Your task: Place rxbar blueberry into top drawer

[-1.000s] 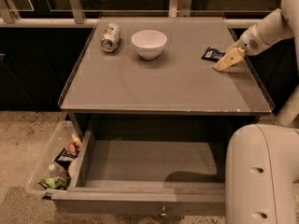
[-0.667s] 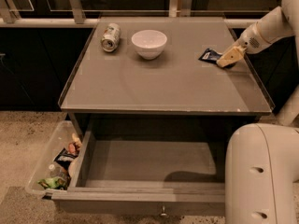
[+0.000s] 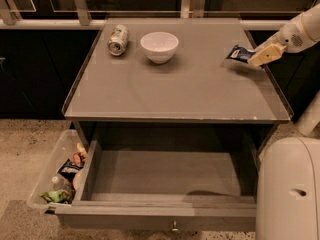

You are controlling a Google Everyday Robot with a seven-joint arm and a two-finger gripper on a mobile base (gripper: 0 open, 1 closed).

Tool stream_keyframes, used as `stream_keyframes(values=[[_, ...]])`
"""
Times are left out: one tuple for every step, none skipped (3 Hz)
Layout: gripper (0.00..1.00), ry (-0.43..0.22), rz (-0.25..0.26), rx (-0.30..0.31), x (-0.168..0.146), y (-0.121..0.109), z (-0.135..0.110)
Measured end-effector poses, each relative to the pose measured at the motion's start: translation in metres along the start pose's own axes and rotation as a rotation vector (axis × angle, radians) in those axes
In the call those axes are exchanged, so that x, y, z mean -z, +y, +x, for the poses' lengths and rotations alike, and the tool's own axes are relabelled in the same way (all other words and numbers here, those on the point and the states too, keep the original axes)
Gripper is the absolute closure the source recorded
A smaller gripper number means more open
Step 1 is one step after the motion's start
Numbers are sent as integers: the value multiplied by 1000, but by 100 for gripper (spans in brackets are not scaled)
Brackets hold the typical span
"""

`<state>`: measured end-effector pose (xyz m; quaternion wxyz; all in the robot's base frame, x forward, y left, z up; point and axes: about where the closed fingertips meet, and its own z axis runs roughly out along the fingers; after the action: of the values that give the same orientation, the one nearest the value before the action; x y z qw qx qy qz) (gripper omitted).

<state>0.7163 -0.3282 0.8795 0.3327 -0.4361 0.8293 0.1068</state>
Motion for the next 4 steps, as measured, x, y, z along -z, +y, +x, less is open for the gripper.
stream_keyframes(values=[[100,1,-24,-70,20,7,27],[100,14,-54,-89,5,12,35],[100,14,-54,-89,5,12,34],[100,-19,-15,-8,48,23,0]])
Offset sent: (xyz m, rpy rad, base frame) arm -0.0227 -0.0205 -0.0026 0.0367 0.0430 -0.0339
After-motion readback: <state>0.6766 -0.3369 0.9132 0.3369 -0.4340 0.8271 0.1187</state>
